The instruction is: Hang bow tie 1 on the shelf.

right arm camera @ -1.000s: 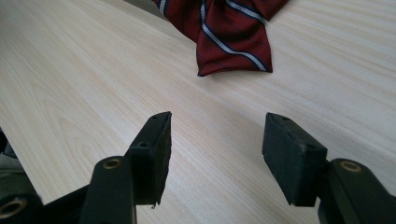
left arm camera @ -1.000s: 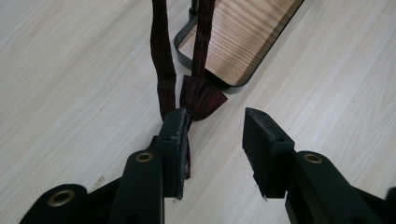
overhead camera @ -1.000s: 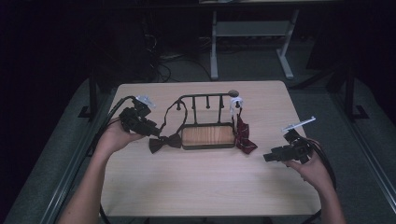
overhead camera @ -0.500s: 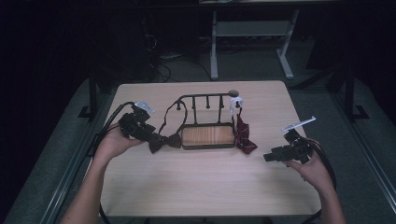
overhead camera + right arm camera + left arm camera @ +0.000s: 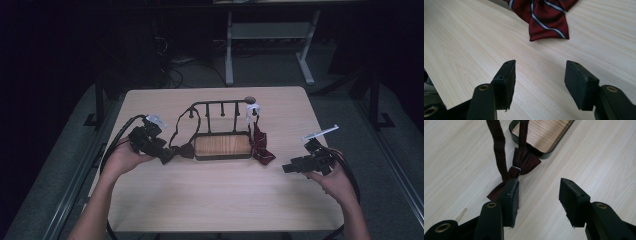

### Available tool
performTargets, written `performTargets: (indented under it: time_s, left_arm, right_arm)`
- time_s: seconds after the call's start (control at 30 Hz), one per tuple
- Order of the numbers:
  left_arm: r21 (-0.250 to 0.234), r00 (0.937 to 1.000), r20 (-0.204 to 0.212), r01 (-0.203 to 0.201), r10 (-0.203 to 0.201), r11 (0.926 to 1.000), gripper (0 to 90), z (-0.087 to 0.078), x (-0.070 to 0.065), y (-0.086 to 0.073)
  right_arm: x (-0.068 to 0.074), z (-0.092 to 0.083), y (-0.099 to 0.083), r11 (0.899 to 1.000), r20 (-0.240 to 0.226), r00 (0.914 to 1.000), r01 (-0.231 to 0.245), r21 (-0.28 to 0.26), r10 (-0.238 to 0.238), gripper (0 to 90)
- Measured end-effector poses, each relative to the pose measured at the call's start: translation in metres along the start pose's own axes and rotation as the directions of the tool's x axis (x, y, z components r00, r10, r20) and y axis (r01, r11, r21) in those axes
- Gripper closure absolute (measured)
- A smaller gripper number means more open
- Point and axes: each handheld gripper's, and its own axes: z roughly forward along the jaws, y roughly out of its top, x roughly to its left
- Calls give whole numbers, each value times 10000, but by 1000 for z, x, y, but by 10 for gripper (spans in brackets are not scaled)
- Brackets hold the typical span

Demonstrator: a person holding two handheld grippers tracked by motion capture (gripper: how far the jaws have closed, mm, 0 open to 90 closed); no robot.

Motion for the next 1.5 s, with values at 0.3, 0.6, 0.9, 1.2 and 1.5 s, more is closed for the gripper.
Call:
performTargets:
  time_s: [0.3,0.6,0.9,1.2,1.5]
  left_arm:
    - [18,10000,52,26,-26,10000,489,7,0,-7]
    - [59,9999,101,97,-97,9999,473,14,-2,-14]
    - [139,10000,76,59,-60,9999,463,21,-5,-20]
    - [97,9999,146,58,-60,9999,452,27,-10,-27]
    - [15,9999,133,32,-33,10000,446,31,-16,-36]
  right_arm:
    - [0,1,0,10000,-15,10000,-3,21,3,422]
    - [-1,2,-1,10000,-21,10000,-16,77,16,421]
    - [-1,3,-1,9999,-31,10000,-17,101,18,421]
    - [-2,3,-1,9999,-48,10000,-35,123,36,421]
    - [-2,4,-1,9999,-39,10000,16,164,-15,420]
